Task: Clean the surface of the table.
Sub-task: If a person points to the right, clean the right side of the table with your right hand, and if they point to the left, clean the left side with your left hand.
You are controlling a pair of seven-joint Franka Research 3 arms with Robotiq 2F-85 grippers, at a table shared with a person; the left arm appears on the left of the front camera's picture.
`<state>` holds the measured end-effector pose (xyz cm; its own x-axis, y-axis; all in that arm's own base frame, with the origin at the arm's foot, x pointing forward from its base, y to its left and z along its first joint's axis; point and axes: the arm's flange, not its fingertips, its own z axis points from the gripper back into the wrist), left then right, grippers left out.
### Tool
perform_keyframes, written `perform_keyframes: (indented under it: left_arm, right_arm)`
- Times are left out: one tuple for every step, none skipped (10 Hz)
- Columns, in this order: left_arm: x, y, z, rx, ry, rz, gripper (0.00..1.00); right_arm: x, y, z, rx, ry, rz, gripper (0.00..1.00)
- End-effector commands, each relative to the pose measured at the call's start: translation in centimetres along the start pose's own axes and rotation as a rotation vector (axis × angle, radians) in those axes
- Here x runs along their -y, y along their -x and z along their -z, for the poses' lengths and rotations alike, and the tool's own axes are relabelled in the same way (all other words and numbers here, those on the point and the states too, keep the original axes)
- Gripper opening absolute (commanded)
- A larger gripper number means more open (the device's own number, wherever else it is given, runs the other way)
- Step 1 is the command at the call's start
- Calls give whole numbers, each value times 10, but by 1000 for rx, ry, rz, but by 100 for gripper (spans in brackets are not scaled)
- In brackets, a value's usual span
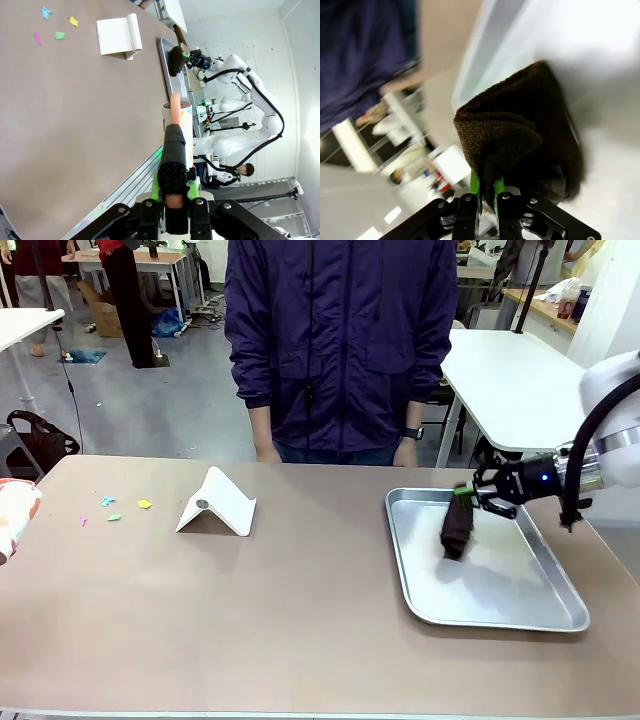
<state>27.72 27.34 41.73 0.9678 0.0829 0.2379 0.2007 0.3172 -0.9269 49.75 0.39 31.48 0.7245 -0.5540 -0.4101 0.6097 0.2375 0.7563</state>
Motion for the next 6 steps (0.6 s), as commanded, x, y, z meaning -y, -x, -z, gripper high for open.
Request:
perform_keyframes:
  left_arm:
    - [3,1,-1,-5,-1,7,0]
    - [3,1,-1,-5,-1,7,0]
    - [3,1,-1,-5,-1,7,0]
    - [3,1,-1,-5,-1,7,0]
    - [3,1,-1,-5,-1,7,0]
    - [3,1,-1,-5,-1,7,0]
  right_arm:
    - [7,-2,-7,-282,-317,17,12]
    - [3,1,-16,-449,-445,19,12]
    - [2,6,-29,-616,-554,-29,12]
    - [1,9,-41,-755,-602,-41,12]
    - [1,11,-55,-911,-629,-10,12]
    - [4,14,-75,-1032,-635,-7,12]
